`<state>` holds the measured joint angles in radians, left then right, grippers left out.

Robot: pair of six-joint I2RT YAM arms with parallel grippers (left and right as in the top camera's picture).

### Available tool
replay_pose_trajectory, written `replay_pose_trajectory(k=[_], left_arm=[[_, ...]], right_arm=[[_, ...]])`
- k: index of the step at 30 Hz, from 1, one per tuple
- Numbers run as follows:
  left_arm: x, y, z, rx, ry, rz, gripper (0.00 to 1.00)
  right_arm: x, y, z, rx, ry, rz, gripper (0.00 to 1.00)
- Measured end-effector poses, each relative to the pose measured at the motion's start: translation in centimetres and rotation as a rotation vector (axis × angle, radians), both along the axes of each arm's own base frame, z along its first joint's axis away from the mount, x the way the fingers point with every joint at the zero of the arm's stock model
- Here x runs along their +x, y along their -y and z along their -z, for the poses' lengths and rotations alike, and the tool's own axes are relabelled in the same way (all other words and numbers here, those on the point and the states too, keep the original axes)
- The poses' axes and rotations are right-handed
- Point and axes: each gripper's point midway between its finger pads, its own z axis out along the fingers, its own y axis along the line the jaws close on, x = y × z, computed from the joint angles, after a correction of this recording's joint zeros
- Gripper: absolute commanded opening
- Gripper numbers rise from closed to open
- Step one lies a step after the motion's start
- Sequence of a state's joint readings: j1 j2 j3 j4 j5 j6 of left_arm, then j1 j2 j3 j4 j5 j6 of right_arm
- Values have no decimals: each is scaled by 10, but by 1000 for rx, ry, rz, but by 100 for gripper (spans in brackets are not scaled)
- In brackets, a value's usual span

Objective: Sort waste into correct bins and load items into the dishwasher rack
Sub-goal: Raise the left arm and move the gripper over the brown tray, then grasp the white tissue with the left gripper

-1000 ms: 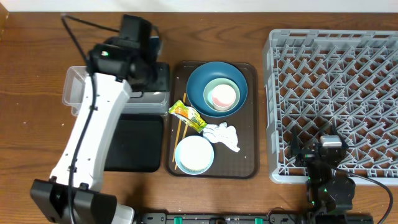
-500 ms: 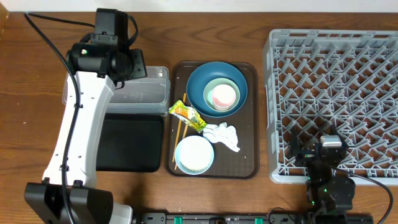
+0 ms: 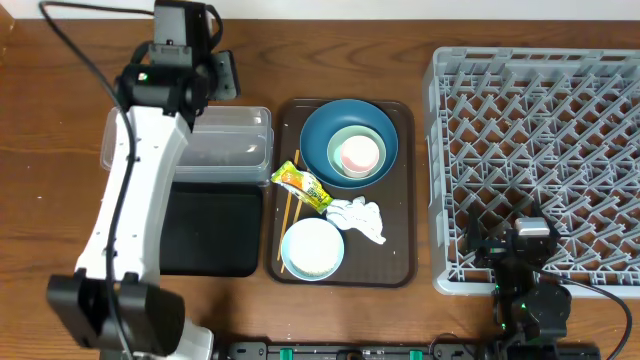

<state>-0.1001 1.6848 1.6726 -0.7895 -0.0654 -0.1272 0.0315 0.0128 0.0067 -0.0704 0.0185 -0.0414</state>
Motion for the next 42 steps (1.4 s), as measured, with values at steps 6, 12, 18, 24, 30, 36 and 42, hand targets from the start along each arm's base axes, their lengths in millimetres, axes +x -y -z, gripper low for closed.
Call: replay_pose_trajectory(k=[6,12,18,24,30,36,42], left_arm=[[19,1,35,29,-55,21,65],[21,0,33,36,-42,20,65],[15,-1,36,8,-65,-18,65],[-29,10,60,-115,-265,-86,45],[-74,36,73,-220,-459,-82,26],[-91,90,77,-218,-503,48,27],[-118,144,93,-161,-539,207,36]], right_arm=[[0,0,0,0,0,0,99],[0,0,0,0,0,0,99],[0,0,0,0,0,0,99],[0,0,0,0,1,0,99],[0,0,0,0,1,0,99],[0,0,0,0,0,0,99],[0,0,0,0,0,0,99]])
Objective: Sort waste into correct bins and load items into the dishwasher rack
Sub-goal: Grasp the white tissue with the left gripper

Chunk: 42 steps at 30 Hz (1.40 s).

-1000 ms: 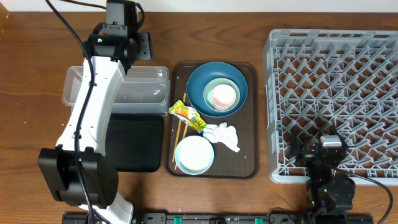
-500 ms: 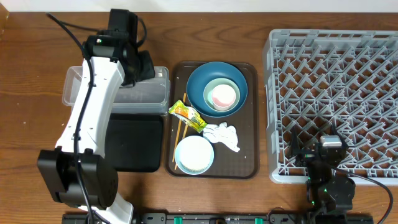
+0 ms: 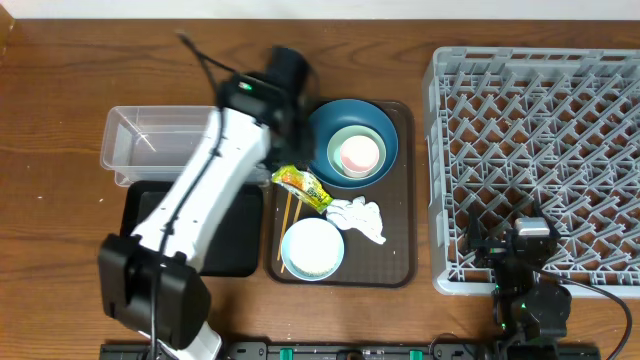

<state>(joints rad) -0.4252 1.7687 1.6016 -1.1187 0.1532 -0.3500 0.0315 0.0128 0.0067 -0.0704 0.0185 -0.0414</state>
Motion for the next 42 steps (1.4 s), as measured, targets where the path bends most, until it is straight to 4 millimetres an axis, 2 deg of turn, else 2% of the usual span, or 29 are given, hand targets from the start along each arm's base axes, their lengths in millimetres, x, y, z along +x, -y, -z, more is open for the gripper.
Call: replay_pose_trajectory(k=[7,10,15,21,33,35,40,42], left_arm=[[-42,55,38,27,0,295,45],[-53,79,53,15,40,406,52],[-66,108,74,-9,109,525,53],[-57,107,87,22,177,524,53],[-54,103,111,32,212,515,53],[-54,103,117,37,206,516,52],[-51,106,143,54,182,518,25],[-52,106,148,57,170,527,8]], right_arm=[[0,0,0,0,0,0,99],[0,0,0,0,0,0,99],[0,0,0,0,0,0,99],[0,0,0,0,0,0,99],[0,0,0,0,0,0,99],[0,0,0,0,0,0,99],[0,0,0,0,0,0,99],[0,0,0,0,0,0,99]])
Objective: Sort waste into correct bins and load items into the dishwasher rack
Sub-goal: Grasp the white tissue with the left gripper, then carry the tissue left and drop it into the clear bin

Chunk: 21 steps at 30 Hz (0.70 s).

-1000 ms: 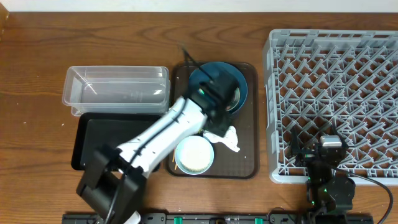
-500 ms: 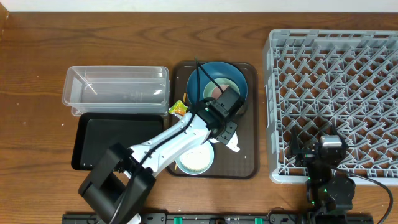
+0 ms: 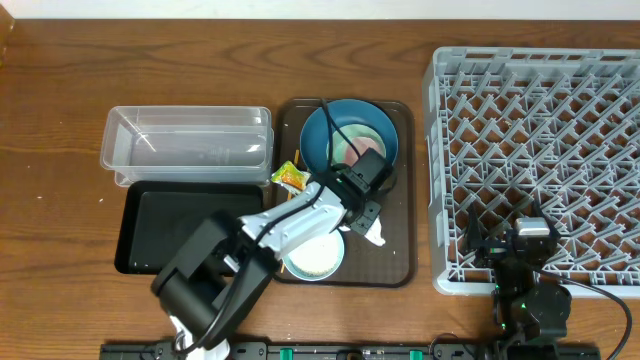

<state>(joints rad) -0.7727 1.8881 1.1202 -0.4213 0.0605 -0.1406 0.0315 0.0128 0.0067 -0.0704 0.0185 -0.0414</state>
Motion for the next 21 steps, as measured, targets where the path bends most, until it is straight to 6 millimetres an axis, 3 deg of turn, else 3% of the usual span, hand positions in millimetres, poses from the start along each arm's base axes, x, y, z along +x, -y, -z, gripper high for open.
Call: replay_pose_trajectory(k=[7,10,12,16,18,21], left_arm=[[-7,-4,-4,10,-23,10,6],[-13,-10,-23,10,-22,10,6],[-13,-12,-49,-16,19,7,6],[2,-32,-127,-65,217,-75,6],[12,-51,-164,-83,325,-157,6],[31,-99,-211,-101,464,-345,6]], right_arm=[[0,0,0,0,0,0,99],[0,0,0,0,0,0,99],[0,0,0,0,1,0,99],[0,0,0,0,0,0,99],[0,0,0,0,0,0,99],[0,0,0,0,0,0,99]])
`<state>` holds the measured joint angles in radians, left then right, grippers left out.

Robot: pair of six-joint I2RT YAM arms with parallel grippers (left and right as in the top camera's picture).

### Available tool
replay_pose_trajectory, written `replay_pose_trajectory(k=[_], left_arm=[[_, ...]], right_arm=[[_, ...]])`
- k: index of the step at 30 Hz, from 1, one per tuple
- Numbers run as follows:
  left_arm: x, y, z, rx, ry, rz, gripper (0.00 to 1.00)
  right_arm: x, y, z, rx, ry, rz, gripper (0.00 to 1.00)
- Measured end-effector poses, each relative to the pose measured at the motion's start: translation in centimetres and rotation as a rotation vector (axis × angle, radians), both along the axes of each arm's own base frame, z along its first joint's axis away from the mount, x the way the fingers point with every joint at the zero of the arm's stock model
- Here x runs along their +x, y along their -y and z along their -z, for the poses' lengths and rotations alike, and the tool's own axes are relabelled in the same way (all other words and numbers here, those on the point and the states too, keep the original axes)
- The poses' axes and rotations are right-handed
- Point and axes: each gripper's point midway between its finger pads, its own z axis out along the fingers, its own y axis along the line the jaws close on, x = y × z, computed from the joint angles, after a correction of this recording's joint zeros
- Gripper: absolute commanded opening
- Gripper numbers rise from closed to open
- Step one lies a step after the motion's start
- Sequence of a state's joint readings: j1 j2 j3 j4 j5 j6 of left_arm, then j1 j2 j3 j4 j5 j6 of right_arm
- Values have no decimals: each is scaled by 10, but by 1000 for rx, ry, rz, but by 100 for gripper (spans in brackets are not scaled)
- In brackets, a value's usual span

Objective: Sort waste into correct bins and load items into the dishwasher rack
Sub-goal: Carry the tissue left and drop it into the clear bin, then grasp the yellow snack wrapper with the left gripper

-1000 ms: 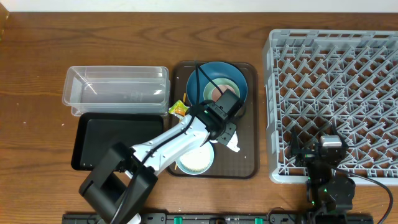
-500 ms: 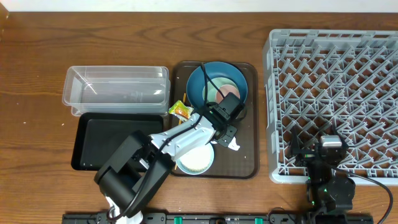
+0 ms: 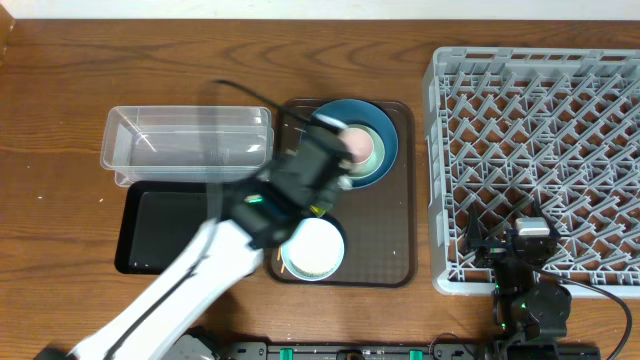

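Observation:
My left arm shows as a blur in the overhead view, reaching from the bottom left over the brown tray [image 3: 390,262]. The left gripper [image 3: 326,138] is near the blue plate [image 3: 388,122], with a white scrap at its tip that looks like the crumpled napkin. The napkin no longer lies on the tray. A green bowl holding a pink cup [image 3: 362,148] sits on the plate. The white bowl [image 3: 318,250] is at the tray's front. The arm hides the snack wrapper and chopsticks. My right gripper [image 3: 527,243] rests at the front edge of the grey dishwasher rack [image 3: 540,120].
A clear plastic bin [image 3: 170,140] stands left of the tray, and a black bin [image 3: 165,228] lies in front of it. The rack fills the table's right side.
The left gripper was down on the napkin at mid-tray. Now it sits further left and back by the blue plate, and the napkin is gone from the tray. The right arm is unchanged.
The left gripper was over the clear bin at the back left. Then it stood at the tray's back-left corner beside the wrapper. Then it was on the crumpled napkin. Now the napkin's spot is bare and the arm is blurred over the tray's left half.

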<state>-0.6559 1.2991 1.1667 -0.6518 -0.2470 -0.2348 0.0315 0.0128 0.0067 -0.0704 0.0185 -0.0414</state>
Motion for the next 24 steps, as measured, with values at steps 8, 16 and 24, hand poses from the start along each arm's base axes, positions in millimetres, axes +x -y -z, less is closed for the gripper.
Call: replay_pose_trajectory(k=[8,16,24], left_arm=[[32,-100,2,-68,-19,-394,8],[74,-168,63,-98,-115,-682,10],[85,-188,119,-62,-224,-756,77]], right_arm=[[0,0,0,0,0,0,99],[0,0,0,0,0,0,99],[0,0,0,0,0,0,99]])
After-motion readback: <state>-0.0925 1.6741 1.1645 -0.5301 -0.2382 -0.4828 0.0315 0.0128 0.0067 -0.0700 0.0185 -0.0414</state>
